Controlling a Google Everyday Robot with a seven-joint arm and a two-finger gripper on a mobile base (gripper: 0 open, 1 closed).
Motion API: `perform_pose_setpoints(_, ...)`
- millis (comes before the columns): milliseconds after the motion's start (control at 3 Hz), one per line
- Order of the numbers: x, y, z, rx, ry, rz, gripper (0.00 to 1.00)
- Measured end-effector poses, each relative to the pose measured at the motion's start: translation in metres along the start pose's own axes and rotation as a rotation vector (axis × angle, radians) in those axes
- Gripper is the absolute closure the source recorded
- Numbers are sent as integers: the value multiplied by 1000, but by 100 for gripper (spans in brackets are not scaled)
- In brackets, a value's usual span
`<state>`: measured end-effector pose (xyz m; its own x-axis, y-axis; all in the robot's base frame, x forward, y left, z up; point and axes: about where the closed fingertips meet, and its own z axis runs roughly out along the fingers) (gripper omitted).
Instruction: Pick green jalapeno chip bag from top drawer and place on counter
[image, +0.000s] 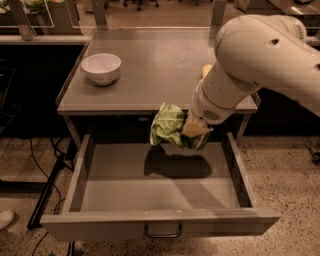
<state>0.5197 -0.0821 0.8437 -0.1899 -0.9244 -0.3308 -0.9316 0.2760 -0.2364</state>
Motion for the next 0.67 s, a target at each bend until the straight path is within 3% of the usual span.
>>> perform_pose_setpoints(333, -2, -16, -32, 60, 11, 1, 100)
perform_pose_setpoints(667, -4, -20, -34, 65, 9, 3, 100)
